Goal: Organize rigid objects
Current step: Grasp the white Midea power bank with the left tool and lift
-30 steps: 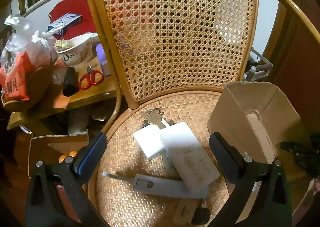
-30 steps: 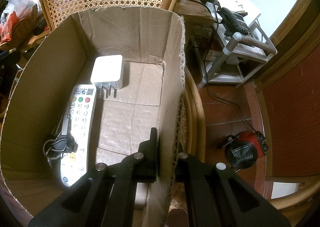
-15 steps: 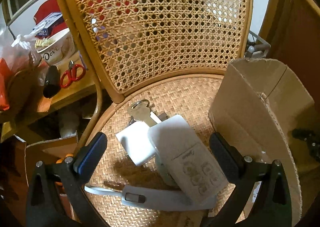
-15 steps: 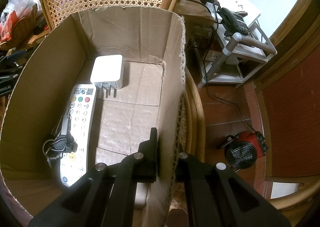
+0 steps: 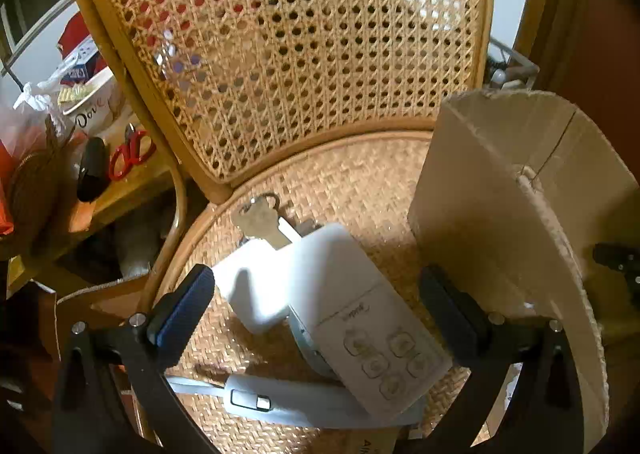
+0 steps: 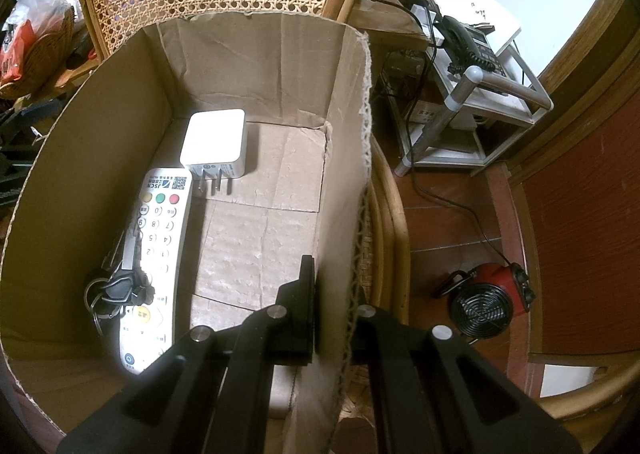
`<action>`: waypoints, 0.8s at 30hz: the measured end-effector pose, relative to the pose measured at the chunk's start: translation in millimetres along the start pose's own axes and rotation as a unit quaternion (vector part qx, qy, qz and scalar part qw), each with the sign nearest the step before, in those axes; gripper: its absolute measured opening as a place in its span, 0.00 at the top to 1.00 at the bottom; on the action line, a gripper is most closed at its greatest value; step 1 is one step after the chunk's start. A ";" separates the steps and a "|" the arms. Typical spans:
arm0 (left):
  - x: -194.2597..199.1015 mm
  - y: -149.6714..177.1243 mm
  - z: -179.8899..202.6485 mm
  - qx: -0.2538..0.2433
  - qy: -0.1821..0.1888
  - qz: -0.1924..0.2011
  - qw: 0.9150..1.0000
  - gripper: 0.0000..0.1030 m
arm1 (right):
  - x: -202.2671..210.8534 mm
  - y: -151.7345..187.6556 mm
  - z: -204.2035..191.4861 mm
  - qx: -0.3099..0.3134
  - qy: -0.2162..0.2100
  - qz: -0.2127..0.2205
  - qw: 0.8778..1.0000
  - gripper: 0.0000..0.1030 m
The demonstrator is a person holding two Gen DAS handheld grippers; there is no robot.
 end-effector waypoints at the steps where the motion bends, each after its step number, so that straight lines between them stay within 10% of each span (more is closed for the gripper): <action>1: -1.1 0.0 0.2 0.001 -0.001 -0.003 1.000 0.02 | 0.1 -0.4 0.0 0.000 0.000 0.000 1.000 0.94; 8: -3.2 4.4 5.8 -0.024 -0.023 -0.006 0.999 0.05 | 0.4 -0.7 0.0 0.000 0.000 0.000 1.000 0.94; 16: 10.8 10.1 14.4 -0.042 0.003 -0.027 0.999 0.43 | 0.1 -1.0 -0.9 0.002 0.000 0.000 1.000 0.94; 24: 5.3 19.9 20.4 -0.044 -0.003 -0.052 0.998 0.45 | 0.3 -0.7 -0.9 0.002 0.000 0.000 1.000 0.94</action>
Point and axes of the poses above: each gripper's, at about its wrist camera, not at the fingertips, and x roughly against the way its jaws point, z to its right, y to its underside, the point moved 4 cm from there along -x, roughly the way its jaws point, and after that the axes turned 14 degrees about -y, right-handed, at the moved point
